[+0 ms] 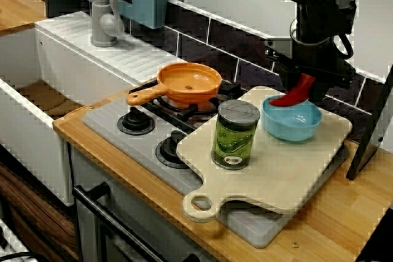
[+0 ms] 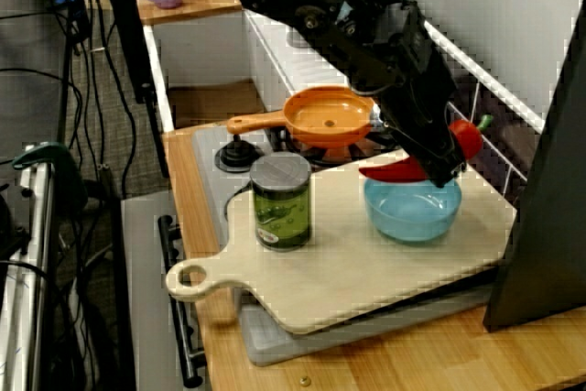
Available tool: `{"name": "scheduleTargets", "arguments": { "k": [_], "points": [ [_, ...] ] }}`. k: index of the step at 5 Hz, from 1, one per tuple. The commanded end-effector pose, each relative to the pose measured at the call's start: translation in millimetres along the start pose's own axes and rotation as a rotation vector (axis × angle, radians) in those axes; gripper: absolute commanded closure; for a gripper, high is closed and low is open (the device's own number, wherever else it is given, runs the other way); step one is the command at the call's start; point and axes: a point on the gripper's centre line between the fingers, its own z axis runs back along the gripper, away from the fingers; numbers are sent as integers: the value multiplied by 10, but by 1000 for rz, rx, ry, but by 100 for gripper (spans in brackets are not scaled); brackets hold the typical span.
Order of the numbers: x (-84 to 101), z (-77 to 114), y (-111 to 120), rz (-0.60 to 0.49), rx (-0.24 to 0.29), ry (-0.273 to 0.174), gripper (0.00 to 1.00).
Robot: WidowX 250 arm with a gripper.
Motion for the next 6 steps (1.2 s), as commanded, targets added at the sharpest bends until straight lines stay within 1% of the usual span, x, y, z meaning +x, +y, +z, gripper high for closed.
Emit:
{"name": "scheduleTargets", "arguments": {
  "k": [1,2,4,6],
  "points": [
    [89,287,95,18,-24,-60,100],
    [43,361,135,24,-28,-64,100],
    [-9,418,135,26,-30,-72,100],
    [-134,380,54,5,-28,-67,100]
  ]
}}
